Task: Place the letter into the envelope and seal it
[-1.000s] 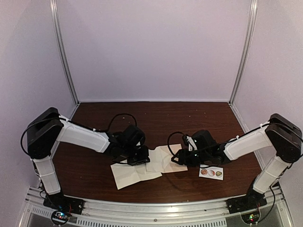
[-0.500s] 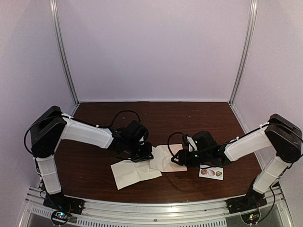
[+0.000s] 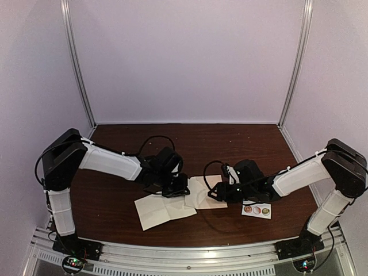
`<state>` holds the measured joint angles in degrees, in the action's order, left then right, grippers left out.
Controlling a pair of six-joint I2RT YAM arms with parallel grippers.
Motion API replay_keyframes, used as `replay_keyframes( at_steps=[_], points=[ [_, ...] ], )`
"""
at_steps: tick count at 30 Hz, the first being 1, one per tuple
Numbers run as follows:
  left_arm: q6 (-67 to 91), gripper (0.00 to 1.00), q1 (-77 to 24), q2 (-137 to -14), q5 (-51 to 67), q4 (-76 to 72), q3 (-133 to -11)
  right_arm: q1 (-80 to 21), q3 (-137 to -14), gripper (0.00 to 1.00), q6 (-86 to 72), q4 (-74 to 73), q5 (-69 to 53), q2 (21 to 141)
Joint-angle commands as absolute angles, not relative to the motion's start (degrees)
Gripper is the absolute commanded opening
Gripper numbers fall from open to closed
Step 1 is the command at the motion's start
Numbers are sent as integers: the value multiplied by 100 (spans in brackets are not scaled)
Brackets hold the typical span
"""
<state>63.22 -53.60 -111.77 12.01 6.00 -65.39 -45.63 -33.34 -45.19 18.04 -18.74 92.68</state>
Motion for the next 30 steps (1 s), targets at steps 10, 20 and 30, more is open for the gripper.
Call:
replay_keyframes(
  at_steps=[10, 20, 30],
  points=[
    [6058, 0, -5396, -11567, 1435, 49, -6889, -4601, -3284, 56, -4504, 2030, -1982, 9295],
    [5944, 0, -5396, -11566, 1288, 228, -6908, -4200, -3309, 60, -4032, 536, -822, 8077],
    [5898, 0, -5396, -11558, 1303, 220, -6891, -3781, -3117, 58, -4102, 1085, -1586, 8445]
  ],
)
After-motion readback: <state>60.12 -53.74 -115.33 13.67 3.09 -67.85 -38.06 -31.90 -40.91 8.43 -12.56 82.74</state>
